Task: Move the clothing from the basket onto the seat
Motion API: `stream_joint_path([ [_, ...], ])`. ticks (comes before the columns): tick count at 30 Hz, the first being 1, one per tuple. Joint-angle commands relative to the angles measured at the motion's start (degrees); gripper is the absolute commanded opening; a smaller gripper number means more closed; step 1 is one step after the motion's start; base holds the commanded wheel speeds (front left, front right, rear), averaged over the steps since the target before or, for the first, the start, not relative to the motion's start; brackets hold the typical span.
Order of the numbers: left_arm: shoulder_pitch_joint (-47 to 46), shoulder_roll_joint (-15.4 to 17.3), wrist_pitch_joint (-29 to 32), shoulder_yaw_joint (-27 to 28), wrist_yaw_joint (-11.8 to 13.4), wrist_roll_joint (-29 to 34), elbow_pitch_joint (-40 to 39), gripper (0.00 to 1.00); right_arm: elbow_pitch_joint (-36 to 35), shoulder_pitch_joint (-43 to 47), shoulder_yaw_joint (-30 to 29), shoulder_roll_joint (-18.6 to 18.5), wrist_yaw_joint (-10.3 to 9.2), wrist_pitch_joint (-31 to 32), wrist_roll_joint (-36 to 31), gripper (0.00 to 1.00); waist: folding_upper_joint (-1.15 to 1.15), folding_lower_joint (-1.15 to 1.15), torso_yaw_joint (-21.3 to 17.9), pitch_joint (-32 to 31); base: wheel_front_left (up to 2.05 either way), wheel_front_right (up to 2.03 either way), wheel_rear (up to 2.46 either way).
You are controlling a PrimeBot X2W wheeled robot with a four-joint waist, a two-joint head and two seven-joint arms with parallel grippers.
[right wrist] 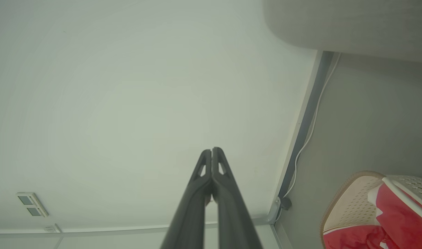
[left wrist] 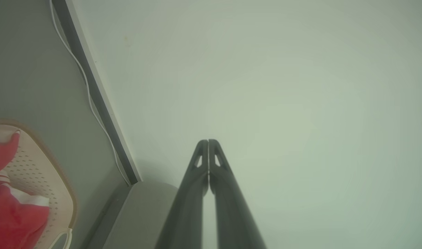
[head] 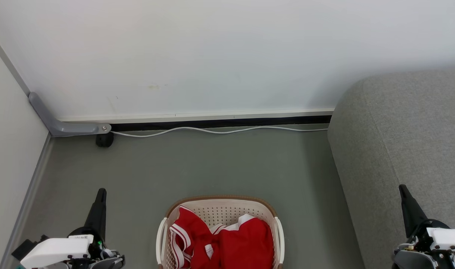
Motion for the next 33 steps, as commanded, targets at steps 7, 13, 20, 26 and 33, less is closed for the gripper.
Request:
stream_joint_path([
  [7,-3.3,1.0,0.3,1.9,-0.5,-0.2,-1.6,0.0,-1.8,-2.1,1.0,-0.6,0.25,0.4,0.3,0.0,0.0,0.0,0.0,0.0,0.0,0.0,0.0],
  [13,-3.3,1.0,0.3,1.9,-0.5,-0.2,-1.6,0.0,-1.8,-2.1,1.0,-0.6,0.25,0.4,0.3,0.0,0.0,0.0,0.0,0.0,0.0,0.0,0.0],
  [20,-3.3,1.0,0.3,1.9,-0.5,-0.2,-1.6,0.0,-1.8,-2.1,1.0,-0.6,0.25,0.4,0.3,0.0,0.0,0.0,0.0,0.0,0.0,0.0,0.0],
  [26,-3.3,1.0,0.3,1.9,-0.5,-0.2,-1.6,0.0,-1.8,-2.1,1.0,-0.6,0.25,0.4,0.3,0.0,0.0,0.0,0.0,0.0,0.0,0.0,0.0],
  [33,-3.3,1.0,0.3,1.9,-0.5,-0.2,-1.6,0.0,-1.8,-2.1,1.0,-0.6,0.25,0.4,0.3,0.0,0.0,0.0,0.0,0.0,0.0,0.0,0.0],
])
